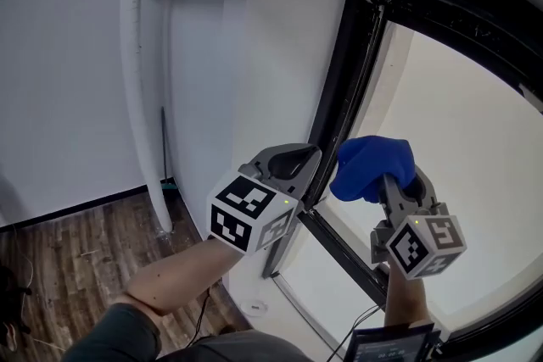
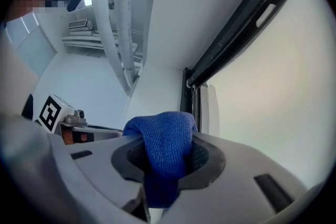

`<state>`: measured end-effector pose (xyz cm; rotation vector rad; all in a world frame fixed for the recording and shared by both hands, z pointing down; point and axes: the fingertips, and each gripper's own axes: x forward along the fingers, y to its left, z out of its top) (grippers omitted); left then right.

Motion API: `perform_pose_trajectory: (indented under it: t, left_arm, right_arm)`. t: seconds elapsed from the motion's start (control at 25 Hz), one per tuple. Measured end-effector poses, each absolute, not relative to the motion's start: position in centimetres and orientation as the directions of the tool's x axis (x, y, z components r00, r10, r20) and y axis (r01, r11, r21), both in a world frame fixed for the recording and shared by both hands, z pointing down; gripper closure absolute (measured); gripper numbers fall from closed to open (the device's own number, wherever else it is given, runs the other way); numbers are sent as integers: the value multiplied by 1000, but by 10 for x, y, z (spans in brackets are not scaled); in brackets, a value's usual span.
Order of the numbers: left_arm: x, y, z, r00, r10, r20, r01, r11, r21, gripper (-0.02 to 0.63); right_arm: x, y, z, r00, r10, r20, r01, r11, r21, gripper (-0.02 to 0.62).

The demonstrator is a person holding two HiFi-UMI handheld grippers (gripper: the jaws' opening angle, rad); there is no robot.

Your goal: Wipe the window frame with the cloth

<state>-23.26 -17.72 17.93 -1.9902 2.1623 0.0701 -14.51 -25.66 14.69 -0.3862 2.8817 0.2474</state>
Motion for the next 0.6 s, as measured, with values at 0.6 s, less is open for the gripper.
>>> perform_pose_trajectory:
  t: [0.6]
  left_arm:
    - [-293,-234,48,26,-952,-306,-989,20,-146,598]
  right_arm:
    - [-237,-289,9,-895,-231,-382,-347,898,270,478]
